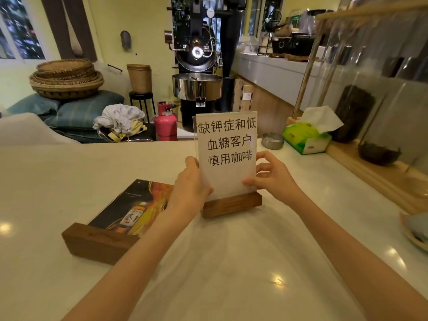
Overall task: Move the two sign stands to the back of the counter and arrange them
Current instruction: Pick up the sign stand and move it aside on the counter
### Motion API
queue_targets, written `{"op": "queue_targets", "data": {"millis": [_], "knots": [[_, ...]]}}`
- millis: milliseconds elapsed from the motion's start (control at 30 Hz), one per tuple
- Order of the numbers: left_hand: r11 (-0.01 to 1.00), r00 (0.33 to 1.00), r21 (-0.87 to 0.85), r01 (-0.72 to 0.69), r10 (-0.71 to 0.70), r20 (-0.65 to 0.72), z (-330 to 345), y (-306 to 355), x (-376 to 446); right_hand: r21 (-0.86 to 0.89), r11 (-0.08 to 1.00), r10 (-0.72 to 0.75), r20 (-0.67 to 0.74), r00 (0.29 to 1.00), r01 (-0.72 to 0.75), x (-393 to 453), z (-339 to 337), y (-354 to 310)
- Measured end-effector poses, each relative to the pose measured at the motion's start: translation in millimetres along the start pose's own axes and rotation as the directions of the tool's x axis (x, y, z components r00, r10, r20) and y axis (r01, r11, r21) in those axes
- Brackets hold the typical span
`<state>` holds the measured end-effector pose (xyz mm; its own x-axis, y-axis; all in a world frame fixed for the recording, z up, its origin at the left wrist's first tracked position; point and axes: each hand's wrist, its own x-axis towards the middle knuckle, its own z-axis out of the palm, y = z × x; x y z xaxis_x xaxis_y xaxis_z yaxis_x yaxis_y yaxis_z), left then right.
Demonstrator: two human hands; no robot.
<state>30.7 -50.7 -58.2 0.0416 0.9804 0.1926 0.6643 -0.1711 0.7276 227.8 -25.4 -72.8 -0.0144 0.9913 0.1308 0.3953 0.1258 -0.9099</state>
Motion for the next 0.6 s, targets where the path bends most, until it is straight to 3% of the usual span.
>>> {"op": "queue_targets", "data": {"millis": [333, 600], "knots": [[0.988, 0.990, 0.053, -0.143, 0.143, 0.004, 7, -6, -22, 0.041, 0.999, -0.021, 0.024, 0.999, 0.020, -19, -3, 1], [0.982, 0.985, 0.082, -0.171, 0.171, 0.005, 6, -5, -26, -0.048, 0.999, 0.021, -0.064, 0.998, -0.024, -26, 2, -3]]}}
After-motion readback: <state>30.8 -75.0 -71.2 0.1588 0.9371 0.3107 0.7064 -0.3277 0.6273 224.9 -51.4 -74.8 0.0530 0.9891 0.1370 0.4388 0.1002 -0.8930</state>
